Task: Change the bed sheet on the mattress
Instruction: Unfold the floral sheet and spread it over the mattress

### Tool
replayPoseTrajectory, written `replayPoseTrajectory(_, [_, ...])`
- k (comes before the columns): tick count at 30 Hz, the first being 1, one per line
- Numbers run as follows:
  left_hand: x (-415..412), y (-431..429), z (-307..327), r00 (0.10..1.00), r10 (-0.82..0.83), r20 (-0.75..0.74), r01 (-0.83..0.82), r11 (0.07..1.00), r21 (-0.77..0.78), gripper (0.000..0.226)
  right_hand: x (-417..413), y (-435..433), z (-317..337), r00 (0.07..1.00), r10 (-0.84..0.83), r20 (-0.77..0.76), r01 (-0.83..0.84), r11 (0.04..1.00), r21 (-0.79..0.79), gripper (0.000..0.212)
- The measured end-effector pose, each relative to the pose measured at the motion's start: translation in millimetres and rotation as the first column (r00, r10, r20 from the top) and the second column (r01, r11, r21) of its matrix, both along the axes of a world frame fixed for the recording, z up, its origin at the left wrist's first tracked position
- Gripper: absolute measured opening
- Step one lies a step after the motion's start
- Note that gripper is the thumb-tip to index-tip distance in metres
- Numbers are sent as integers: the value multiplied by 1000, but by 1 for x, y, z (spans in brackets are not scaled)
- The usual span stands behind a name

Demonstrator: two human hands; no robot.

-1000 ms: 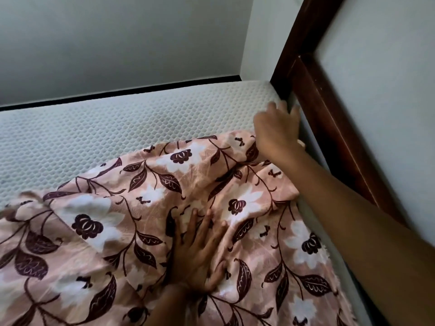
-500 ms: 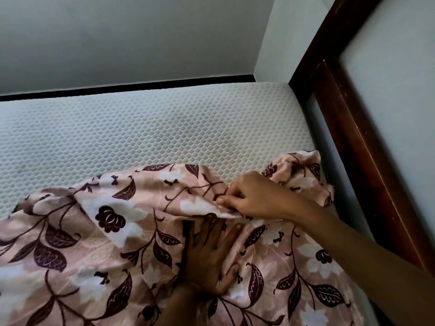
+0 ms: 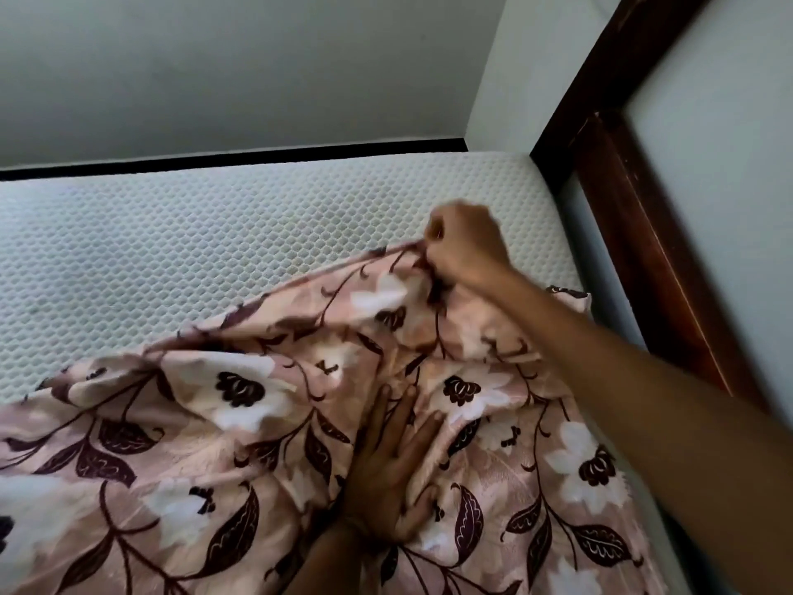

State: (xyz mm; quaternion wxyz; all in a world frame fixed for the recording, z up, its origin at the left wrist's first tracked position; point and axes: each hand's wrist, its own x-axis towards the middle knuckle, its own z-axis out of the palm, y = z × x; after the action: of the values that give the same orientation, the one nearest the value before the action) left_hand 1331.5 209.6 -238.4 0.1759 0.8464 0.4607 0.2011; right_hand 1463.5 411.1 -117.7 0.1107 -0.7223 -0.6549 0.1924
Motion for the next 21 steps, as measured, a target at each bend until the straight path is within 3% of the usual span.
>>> replayPoseTrajectory(2, [2,1,0,997,-6,72,7,1000,-6,61,16,42,15,986,-154,63,136,964,228,22])
replayPoseTrajectory(4, [3,2,0,997,-7,73,7,1000,1,61,39,79,43,944,-323,65,266,864,427,28])
replayPoseTrajectory(6, [2,2,-3,998,-10,62,9,1000,22,61,64,101,66,913,-408,17,339,781,525,27])
replayPoseTrajectory(7, [2,3,-3,998,-12,62,10,1000,27,62,71,102,69,918,-393,45,315,794,520,25])
replayPoseTrajectory(9, [1,5,-2,998,-11,63,9,999,34,62,65,84,55,973,-202,109,142,905,402,20])
replayPoseTrajectory(11, [2,5,-2,999,-14,45,11,998,67,63,44,41,21,996,44,73,-49,996,71,34])
replayPoseTrajectory(12, [3,4,-2,999,-20,37,17,997,77,63,34,16,5,987,136,90,-127,987,-101,44])
replayPoseTrajectory(13, [3,4,-2,999,-27,30,25,997,79,63,26,-4,-7,976,185,112,-162,969,-188,40])
replayPoseTrajectory(14, [3,3,-1,999,-26,18,24,996,83,62,20,-22,-16,968,204,147,-178,969,-172,25])
replayPoseTrajectory(15, [3,4,0,1000,-18,4,17,996,92,61,15,-37,-19,956,226,189,-210,972,-102,7])
replayPoseTrajectory(17, [2,3,-2,999,-6,-42,10,996,92,59,12,-62,-20,943,226,243,-279,937,211,17])
replayPoseTrajectory(19, [2,0,-1,996,3,-87,6,994,109,57,15,-87,-20,947,202,251,-308,799,517,24])
replayPoseTrajectory(21, [1,-11,9,996,3,-92,16,978,206,51,25,-121,-22,912,282,297,-406,721,562,29])
